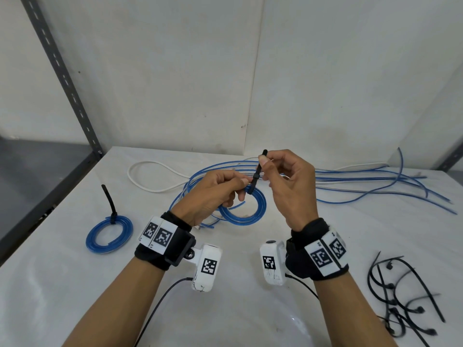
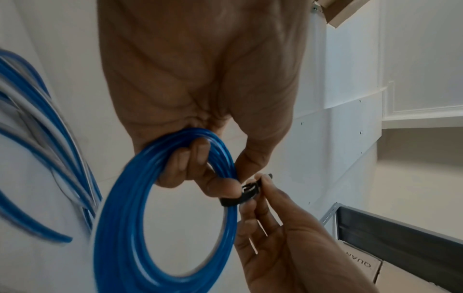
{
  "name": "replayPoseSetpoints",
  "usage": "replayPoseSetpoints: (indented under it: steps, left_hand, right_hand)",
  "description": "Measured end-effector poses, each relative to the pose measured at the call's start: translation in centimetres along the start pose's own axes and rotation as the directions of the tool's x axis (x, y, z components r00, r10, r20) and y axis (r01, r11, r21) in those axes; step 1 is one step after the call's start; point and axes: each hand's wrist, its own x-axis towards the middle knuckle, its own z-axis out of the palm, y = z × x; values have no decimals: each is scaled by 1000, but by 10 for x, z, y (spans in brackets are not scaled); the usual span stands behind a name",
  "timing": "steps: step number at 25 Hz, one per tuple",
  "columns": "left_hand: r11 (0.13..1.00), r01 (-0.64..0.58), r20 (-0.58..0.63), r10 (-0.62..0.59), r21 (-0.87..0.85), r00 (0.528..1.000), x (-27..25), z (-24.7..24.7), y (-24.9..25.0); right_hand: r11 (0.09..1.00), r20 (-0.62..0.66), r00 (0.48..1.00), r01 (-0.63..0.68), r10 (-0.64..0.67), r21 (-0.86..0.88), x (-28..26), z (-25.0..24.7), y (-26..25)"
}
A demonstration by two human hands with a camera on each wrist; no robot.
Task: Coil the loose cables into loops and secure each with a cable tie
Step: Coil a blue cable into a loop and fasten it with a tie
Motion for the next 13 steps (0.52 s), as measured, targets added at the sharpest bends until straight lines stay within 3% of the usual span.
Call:
replayPoseSetpoints:
  steps: [6,13]
  left_hand:
    - [999,51,84,-51,6,995,-3,3,-2]
    - [1000,18,111,-20,18,994,-9,6,7]
  right_hand:
    - [998,-56,998,-16,19,55,0,0,-1]
    - [989,-58,997,-34,43,145,1,-4,-5]
